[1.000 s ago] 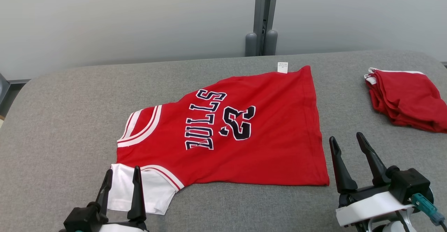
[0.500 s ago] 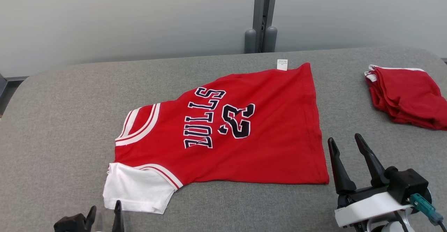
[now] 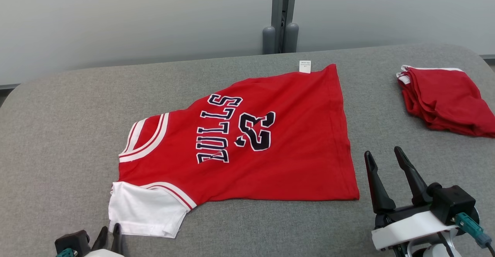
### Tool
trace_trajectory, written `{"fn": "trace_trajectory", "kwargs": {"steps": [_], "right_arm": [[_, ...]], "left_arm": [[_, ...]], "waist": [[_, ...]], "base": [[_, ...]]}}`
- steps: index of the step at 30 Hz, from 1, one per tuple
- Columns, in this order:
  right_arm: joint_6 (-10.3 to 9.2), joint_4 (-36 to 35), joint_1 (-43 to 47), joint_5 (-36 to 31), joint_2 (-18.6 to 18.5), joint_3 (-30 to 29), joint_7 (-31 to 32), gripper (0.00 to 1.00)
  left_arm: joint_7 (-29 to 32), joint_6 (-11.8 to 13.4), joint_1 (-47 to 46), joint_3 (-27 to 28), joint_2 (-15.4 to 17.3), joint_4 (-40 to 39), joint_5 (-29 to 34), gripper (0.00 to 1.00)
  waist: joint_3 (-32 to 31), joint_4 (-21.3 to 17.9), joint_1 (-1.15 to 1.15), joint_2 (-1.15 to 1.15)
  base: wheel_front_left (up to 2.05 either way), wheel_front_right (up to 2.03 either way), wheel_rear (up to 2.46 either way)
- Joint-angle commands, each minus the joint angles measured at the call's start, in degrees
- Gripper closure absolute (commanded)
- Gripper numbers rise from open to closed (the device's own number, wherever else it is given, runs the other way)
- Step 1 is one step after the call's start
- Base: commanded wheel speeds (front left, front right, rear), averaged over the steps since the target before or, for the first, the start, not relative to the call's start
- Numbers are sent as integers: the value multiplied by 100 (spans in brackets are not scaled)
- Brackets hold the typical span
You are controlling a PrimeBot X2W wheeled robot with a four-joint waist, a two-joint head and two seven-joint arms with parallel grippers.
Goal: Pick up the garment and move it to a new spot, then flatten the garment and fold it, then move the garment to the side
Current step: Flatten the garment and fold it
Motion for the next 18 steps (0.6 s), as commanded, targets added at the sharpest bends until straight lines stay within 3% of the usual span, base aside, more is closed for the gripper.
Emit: {"fn": "trace_trajectory", "kwargs": {"steps": [1,5,8,10,18], "right_arm": [[0,18,-48,-4,-25,-17,-30,0],[0,52,-32,-1,-25,-10,-30,0],[0,119,-7,-18,-26,-22,-30,0],[0,243,22,-49,-26,-43,-29,0],[0,1303,47,-16,-26,-183,6,0]], "left_arm": [[-36,-31,-129,-16,17,73,11,57],[-45,-106,-287,-112,3,338,44,42],[-55,-158,-380,-178,-16,503,55,66],[-104,-180,-431,-197,-30,561,47,100],[-430,-252,-408,-182,-69,93,19,100]], "waist": [[1,5,0,0],[12,13,0,0],[29,13,0,0],[42,10,0,0],[78,36,0,0]], "base": [[0,0,0],[0,0,0],[0,0,0],[0,0,0],[0,0,0]]}}
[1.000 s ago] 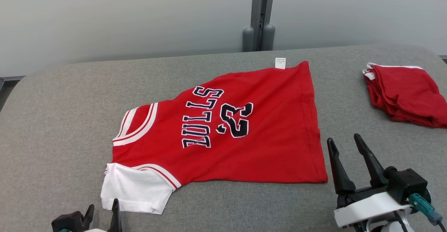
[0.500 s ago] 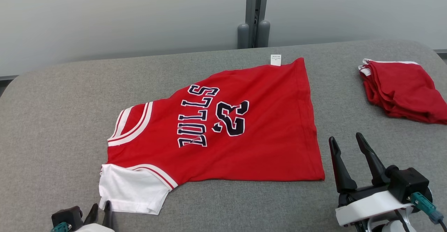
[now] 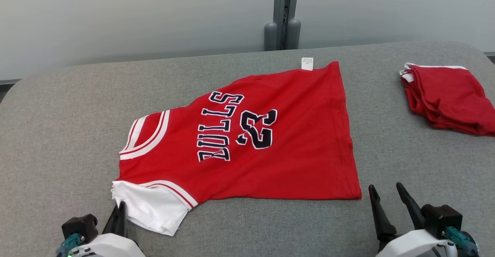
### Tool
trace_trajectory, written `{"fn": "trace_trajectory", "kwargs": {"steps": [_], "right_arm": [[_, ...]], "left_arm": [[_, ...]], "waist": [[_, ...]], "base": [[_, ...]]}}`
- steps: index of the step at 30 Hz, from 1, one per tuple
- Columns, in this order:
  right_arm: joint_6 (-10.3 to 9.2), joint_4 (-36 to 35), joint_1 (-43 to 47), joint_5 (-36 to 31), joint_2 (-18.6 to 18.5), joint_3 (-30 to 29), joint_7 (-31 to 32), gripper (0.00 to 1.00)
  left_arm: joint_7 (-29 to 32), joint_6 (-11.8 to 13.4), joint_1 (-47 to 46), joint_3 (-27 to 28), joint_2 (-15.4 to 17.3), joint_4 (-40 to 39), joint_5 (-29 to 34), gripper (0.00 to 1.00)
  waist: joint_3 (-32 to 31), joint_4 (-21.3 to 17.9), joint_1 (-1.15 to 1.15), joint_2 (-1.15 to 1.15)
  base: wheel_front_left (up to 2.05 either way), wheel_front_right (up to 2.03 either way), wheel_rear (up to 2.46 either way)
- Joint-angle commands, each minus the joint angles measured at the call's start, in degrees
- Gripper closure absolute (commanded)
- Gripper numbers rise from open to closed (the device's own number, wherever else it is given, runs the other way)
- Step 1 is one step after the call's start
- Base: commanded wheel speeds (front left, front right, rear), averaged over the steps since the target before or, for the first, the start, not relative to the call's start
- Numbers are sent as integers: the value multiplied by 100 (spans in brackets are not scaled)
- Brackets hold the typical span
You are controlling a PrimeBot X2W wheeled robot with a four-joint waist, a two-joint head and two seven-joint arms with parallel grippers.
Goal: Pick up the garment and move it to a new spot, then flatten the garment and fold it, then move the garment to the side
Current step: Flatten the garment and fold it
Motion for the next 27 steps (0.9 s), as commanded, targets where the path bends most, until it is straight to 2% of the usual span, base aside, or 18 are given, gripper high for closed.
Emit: {"fn": "trace_trajectory", "kwargs": {"steps": [1,13,22,23,24,25,27], "right_arm": [[0,178,-21,44,-27,-5,36,0],[0,1339,-555,367,-29,186,46,0],[0,2107,-997,588,-31,513,202,0],[0,2196,-1034,618,-29,581,230,16],[1,2275,-1054,664,-25,640,270,40],[1,2357,-1069,719,-18,683,312,53],[0,2450,-1122,784,-16,735,322,63]], "left_arm": [[-51,-37,41,9,17,-177,12,100],[-90,216,692,-159,-181,-2131,89,100],[116,377,949,-162,-118,-2862,90,100],[137,396,965,-162,-109,-2912,86,100],[149,411,986,-162,-105,-2954,81,100],[147,413,1006,-158,-101,-2992,75,100],[133,425,1022,-155,-94,-3065,66,100]], "waist": [[2,13,0,0],[85,219,0,0],[135,317,0,0],[137,324,0,0],[138,327,0,0],[139,328,0,0],[142,325,0,0]], "base": [[0,0,0],[0,0,0],[0,0,0],[0,0,0],[0,0,0],[0,0,0],[0,0,0]]}}
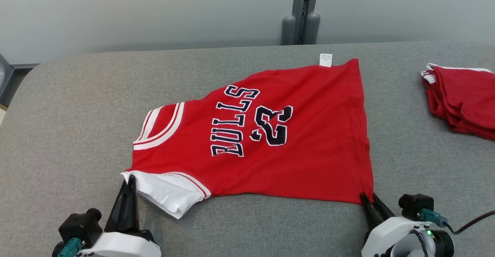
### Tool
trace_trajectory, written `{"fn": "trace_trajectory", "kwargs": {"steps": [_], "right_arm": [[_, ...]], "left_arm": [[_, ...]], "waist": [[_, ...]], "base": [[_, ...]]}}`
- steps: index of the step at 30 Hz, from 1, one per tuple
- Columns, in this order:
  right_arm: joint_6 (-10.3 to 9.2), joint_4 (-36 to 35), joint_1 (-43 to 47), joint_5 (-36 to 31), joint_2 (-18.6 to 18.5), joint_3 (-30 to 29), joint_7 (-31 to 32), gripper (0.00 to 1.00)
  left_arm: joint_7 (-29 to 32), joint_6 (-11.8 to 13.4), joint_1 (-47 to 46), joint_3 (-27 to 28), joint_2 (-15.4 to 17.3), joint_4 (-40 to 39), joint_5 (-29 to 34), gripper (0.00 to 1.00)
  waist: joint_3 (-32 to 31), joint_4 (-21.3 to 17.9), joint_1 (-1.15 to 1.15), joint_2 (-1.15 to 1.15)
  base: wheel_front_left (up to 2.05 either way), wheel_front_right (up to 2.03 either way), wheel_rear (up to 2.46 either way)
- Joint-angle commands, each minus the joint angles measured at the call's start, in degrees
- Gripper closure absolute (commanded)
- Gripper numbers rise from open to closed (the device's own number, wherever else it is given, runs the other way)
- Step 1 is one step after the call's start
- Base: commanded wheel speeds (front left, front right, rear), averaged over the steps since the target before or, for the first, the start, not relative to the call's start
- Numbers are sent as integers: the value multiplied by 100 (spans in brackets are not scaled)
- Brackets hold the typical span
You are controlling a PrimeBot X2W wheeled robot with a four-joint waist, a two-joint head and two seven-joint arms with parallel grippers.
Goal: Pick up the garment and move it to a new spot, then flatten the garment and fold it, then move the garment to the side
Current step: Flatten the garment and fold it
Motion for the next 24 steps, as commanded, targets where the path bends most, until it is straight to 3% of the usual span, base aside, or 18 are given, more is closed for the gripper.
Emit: {"fn": "trace_trajectory", "kwargs": {"steps": [1,3,13,24], "right_arm": [[0,78,14,37,-3,25,24,73],[0,75,-65,124,-8,47,-42,100],[0,-833,-240,291,-18,-173,-268,100],[1,-3034,326,629,-128,-741,-261,100]], "left_arm": [[-31,13,28,23,29,-41,4,100],[-44,27,10,32,33,-102,-5,100],[-151,-44,-138,-9,35,-563,17,100],[-220,-1,-84,10,17,-1738,18,100]], "waist": [[2,-6,0,0],[4,-24,0,0],[-64,-110,0,0],[-226,-140,0,0]], "base": [[0,0,0],[0,0,0],[0,0,0],[0,0,0]]}}
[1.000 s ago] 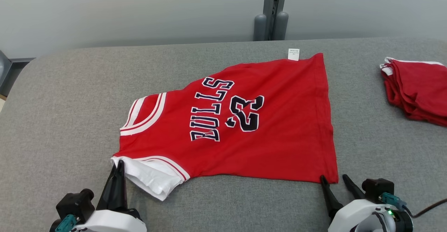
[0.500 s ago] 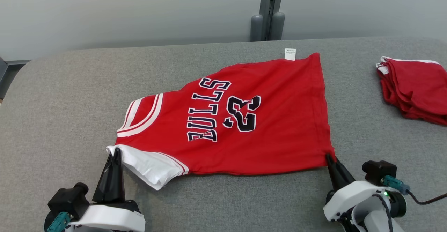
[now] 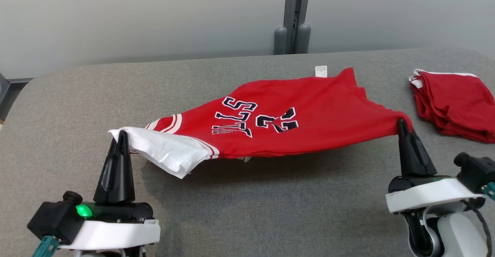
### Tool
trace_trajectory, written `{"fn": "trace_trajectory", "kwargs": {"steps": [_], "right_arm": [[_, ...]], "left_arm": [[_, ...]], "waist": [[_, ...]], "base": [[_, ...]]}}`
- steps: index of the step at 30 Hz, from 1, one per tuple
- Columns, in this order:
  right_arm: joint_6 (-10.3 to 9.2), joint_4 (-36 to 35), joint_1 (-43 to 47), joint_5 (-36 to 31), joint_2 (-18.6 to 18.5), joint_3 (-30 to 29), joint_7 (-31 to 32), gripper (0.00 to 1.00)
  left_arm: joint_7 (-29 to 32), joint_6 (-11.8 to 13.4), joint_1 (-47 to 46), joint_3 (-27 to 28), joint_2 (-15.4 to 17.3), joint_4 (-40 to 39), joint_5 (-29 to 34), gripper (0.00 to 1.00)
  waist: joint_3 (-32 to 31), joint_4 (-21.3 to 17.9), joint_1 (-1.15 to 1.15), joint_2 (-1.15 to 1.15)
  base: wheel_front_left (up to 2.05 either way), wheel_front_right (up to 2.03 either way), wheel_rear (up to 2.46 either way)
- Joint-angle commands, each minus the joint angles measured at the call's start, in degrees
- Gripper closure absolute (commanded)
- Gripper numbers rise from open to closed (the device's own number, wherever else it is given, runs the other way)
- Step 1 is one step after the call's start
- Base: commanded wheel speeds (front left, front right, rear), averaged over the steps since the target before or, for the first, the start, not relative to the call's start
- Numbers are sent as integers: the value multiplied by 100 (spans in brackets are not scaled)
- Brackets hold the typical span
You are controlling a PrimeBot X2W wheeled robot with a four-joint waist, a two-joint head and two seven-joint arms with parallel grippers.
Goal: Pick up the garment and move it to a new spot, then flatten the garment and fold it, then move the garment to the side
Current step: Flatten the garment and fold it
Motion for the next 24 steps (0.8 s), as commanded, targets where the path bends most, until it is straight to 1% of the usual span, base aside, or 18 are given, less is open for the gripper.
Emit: {"fn": "trace_trajectory", "kwargs": {"steps": [1,7,8,10,18,19,24], "right_arm": [[0,-394,143,91,-71,-62,12,100],[0,-1561,435,275,-96,-200,195,100],[0,-1561,435,275,-96,-200,195,100],[0,-1909,520,317,-93,-227,265,100],[0,-3226,679,382,-87,-417,480,100],[0,-3509,663,377,-92,-491,533,100],[0,-4124,581,402,-102,-653,649,100]], "left_arm": [[-26,21,-35,36,41,-245,44,100],[25,50,-168,40,148,-1021,117,100],[25,50,-168,40,148,-1021,117,100],[73,61,-207,42,195,-1304,154,100],[468,66,-624,9,512,-2523,480,100],[571,44,-782,-11,596,-2788,566,100],[860,-7,-1220,-103,742,-3302,753,100]], "waist": [[-22,-16,0,0],[-73,-66,0,0],[-73,-66,0,0],[-91,-82,0,0],[-98,-141,0,0],[-83,-154,0,0],[-24,-174,0,0]], "base": [[0,0,0],[0,0,0],[0,0,0],[0,0,0],[0,0,0],[0,0,0],[0,0,0]]}}
